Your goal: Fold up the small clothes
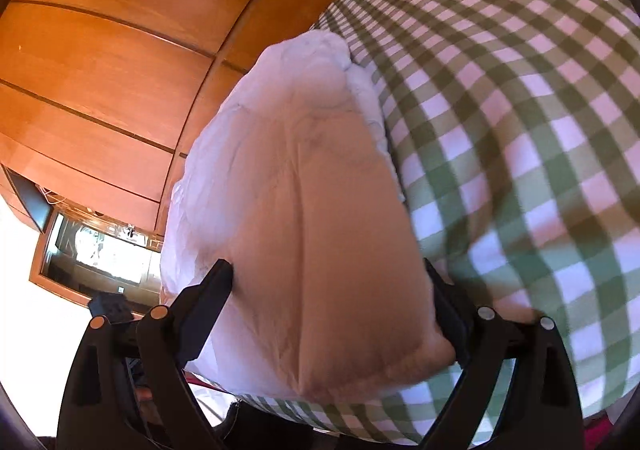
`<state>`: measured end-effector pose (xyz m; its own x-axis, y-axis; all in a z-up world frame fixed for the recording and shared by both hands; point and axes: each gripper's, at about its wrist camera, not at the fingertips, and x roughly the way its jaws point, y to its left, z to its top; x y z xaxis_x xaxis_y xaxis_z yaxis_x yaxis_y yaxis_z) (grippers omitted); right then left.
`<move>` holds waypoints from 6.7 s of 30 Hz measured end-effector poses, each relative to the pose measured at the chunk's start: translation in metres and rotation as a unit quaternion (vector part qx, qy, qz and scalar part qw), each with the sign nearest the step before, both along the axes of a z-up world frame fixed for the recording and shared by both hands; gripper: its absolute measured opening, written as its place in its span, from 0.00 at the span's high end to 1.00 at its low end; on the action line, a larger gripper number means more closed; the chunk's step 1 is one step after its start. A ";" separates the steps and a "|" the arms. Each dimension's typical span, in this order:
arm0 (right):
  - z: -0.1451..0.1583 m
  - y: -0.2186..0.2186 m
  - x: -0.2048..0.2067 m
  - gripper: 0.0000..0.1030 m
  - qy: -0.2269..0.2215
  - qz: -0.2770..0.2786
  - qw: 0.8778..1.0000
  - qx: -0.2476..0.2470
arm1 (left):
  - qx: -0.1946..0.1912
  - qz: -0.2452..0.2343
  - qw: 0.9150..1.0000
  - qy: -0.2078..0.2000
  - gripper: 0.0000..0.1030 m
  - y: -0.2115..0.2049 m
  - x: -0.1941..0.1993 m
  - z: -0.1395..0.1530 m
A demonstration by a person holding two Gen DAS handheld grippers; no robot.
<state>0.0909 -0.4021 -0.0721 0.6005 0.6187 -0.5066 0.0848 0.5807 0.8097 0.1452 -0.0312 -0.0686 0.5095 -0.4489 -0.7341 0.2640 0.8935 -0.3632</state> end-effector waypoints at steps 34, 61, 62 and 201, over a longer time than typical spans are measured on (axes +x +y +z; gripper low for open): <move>0.187 0.275 0.045 0.70 -0.210 0.309 0.912 -0.170 | -0.047 0.030 0.998 0.019 0.95 0.034 -0.019 -0.010; 0.168 0.412 -0.016 0.70 -0.245 0.387 0.773 -0.439 | -0.053 0.170 0.983 0.045 0.86 0.219 -0.038 -0.005; 0.159 0.424 -0.020 0.70 -0.250 0.397 0.758 -0.453 | -0.052 0.164 0.984 0.041 0.86 0.215 -0.035 -0.003; 0.062 0.248 0.043 0.49 -0.098 0.279 0.954 -0.054 | -0.215 0.039 0.976 -0.010 0.52 0.232 -0.019 -0.012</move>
